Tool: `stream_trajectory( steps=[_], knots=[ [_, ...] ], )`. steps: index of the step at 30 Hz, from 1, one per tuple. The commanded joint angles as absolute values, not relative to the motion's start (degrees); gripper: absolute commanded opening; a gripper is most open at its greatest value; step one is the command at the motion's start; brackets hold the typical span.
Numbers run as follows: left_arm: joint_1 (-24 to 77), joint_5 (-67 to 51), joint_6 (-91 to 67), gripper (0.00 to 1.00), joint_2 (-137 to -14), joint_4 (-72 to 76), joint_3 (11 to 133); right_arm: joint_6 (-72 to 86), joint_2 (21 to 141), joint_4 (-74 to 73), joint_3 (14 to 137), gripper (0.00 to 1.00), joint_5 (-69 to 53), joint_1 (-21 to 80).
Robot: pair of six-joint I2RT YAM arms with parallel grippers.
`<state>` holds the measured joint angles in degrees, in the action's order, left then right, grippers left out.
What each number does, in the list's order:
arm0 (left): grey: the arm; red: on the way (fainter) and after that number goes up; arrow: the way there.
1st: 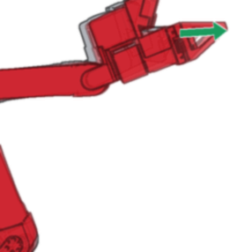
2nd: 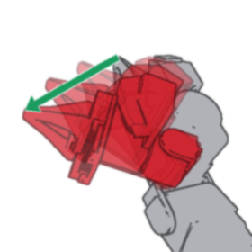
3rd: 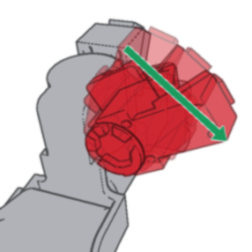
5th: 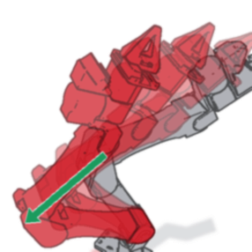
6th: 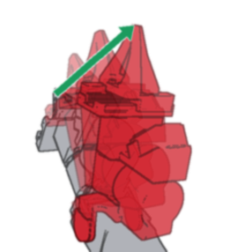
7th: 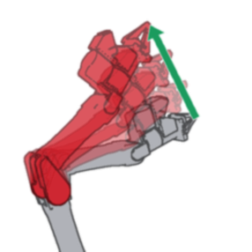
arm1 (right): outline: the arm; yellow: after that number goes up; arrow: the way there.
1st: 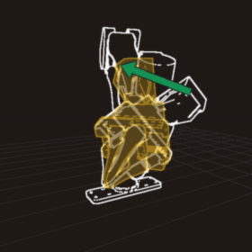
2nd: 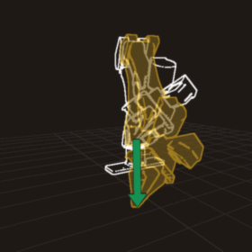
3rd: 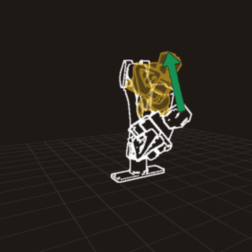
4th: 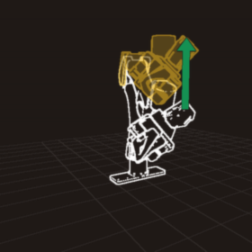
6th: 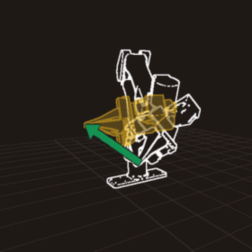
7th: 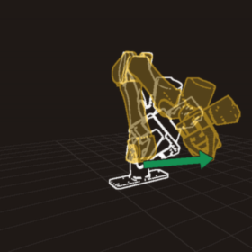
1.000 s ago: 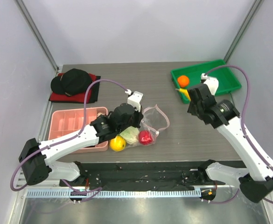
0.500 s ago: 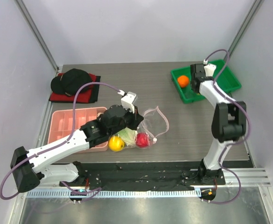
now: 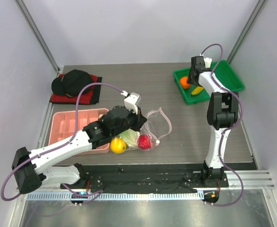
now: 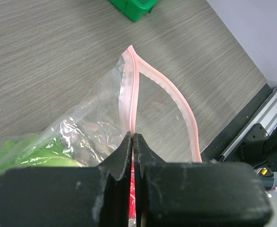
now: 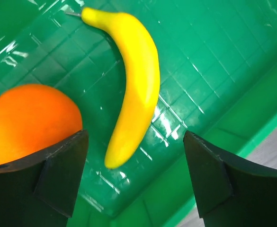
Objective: Open the zip-top bag and remove the fake food
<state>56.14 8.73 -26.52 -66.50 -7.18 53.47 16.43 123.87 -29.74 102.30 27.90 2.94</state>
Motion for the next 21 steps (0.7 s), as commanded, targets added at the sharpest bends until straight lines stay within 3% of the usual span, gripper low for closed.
stream_trajectory(
  steps=[1,4,11,16,19,20,21],
  knots=[
    [56.1,9.1,-25.8,0.0,-67.4,-6.1,56.9,18.3,117.2,-38.3,104.7,0.87,26.2,3.2],
    [56.1,9.4,-26.1,0.0,-68.3,-6.0,57.1,22.5,108.5,-39.7,97.1,0.87,18.6,4.6],
    [56.1,9.6,-25.9,0.0,-70.5,-6.9,59.1,25.8,81.9,-37.8,72.7,0.84,11.6,20.6],
    [56.0,7.7,-26.5,0.0,-70.2,-7.0,60.1,27.7,66.2,-42.0,62.4,0.84,14.5,34.7],
    [56.0,6.3,-27.1,0.0,-69.9,-6.5,59.9,28.8,61.9,-43.0,60.4,0.75,9.8,37.3],
    [56.0,6.2,-27.4,0.0,-69.7,-6.4,59.9,29.3,59.3,-42.4,60.1,0.65,9.0,37.8],
    [56.0,6.2,-27.6,0.0,-69.6,-6.4,59.9,29.8,58.2,-42.1,59.5,0.61,8.5,38.4]
  ],
)
